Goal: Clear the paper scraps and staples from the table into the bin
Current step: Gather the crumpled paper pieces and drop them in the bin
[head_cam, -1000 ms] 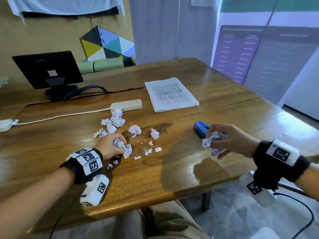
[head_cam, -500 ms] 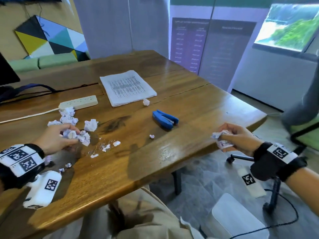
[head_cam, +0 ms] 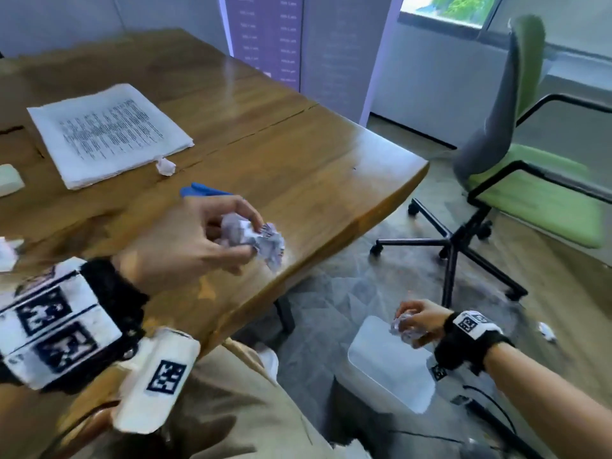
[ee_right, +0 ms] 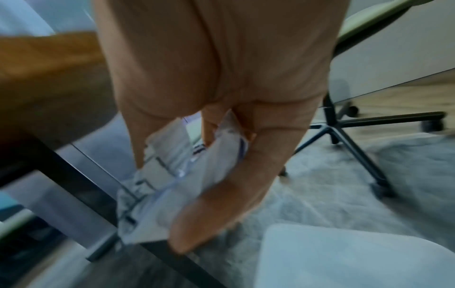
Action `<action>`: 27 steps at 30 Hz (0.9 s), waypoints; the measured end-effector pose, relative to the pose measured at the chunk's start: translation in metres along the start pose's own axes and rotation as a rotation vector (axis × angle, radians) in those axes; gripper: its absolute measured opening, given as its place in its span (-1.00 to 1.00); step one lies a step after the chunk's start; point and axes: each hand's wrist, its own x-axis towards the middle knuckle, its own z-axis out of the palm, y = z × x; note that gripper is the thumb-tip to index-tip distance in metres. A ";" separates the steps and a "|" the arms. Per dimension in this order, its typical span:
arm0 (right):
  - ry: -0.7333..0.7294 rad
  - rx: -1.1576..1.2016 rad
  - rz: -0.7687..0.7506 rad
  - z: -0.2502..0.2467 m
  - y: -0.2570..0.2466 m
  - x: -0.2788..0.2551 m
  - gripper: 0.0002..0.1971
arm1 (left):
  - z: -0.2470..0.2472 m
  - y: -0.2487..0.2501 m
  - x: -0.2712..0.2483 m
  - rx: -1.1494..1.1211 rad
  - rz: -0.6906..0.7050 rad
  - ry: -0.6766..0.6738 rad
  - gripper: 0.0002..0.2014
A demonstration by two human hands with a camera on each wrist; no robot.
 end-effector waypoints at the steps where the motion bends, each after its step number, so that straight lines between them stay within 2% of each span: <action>1: -0.006 0.014 0.045 0.002 0.014 0.010 -0.90 | 0.019 0.002 0.011 0.006 0.010 -0.060 -0.82; 5: 0.098 0.087 0.134 0.011 0.054 0.041 -0.87 | 0.093 -0.005 0.051 -0.009 -0.038 -0.248 -0.83; 9: 0.208 0.143 0.175 0.012 0.073 0.055 -0.97 | 0.158 -0.026 0.085 0.010 -0.119 -0.367 -0.85; 13: 0.250 0.145 0.229 0.008 0.097 0.072 -0.85 | 0.211 -0.051 0.111 0.066 -0.240 -0.444 -0.84; 17: 0.305 0.225 0.308 0.006 0.128 0.085 -0.80 | 0.254 -0.075 0.128 0.120 -0.338 -0.492 -0.81; 20: 0.346 0.270 0.306 0.006 0.143 0.090 -0.88 | 0.280 -0.091 0.131 0.155 -0.383 -0.517 -0.80; 23: 0.422 0.306 0.325 0.006 0.160 0.095 -0.90 | 0.300 -0.106 0.131 0.173 -0.428 -0.506 -0.72; 27: 0.466 0.242 0.394 0.002 0.189 0.105 -0.87 | 0.320 -0.126 0.132 0.103 -0.496 -0.474 -0.79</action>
